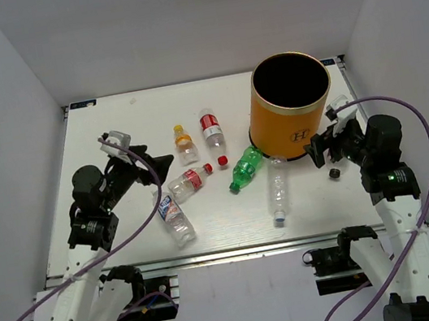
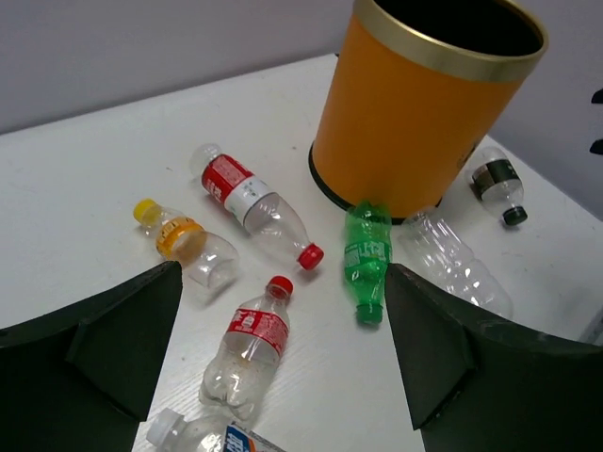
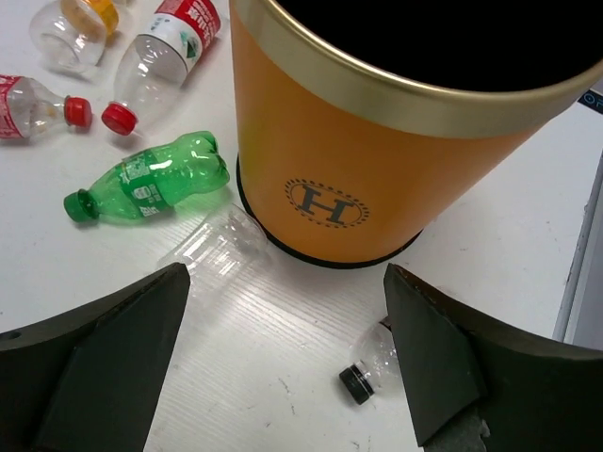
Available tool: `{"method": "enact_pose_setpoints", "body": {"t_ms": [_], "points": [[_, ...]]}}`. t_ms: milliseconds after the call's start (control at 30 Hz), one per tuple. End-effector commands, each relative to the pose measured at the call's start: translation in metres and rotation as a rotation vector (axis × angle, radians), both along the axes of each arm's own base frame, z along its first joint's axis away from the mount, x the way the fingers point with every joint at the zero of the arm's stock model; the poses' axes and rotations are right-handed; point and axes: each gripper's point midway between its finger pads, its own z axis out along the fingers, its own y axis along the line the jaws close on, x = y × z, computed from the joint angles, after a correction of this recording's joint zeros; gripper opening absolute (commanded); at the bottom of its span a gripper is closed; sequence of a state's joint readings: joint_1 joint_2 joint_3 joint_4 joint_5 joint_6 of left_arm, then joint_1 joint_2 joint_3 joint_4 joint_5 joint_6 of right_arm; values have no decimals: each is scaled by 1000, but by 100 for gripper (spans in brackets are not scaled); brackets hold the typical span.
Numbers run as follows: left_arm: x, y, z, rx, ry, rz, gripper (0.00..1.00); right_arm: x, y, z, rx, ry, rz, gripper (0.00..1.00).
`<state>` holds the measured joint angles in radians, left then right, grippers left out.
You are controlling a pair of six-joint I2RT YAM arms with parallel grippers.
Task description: Put the plastic bottles in the bin
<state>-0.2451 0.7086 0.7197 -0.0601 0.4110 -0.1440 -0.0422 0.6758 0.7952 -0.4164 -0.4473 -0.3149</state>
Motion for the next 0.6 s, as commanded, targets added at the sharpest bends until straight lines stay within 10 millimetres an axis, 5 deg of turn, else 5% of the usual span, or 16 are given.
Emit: {"method": "enact_pose_setpoints", "body": {"t_ms": [0,267,333,367,400,433,467,500,567], "points": [[-5,-12,-1,-16,38,-80,97,4,-7,-2,-16,11,-29,90],[-1,-25,-20,-14,135,-141,77,1,-17,-33,-68,96,-68,90],[7,-18,-28,-5,165,-84,49,5,-25,-39,-79,107,-115,90],[10,-14,-42,4,232,-46,35,7,-27,-44,-84,115,-122,79],[14,-9,-48,16,263,-8,18,10,-32,-47,-92,127,-150,52],[23,2,-53,34,291,76,16,12,-39,-49,-100,140,-195,30],[26,9,-66,39,347,128,16,19,-48,-55,-122,162,-240,19],[25,15,-86,61,429,170,30,22,-52,-64,-133,198,-257,20],[29,26,-96,61,483,254,54,28,-59,-77,-170,241,-275,49]]}}
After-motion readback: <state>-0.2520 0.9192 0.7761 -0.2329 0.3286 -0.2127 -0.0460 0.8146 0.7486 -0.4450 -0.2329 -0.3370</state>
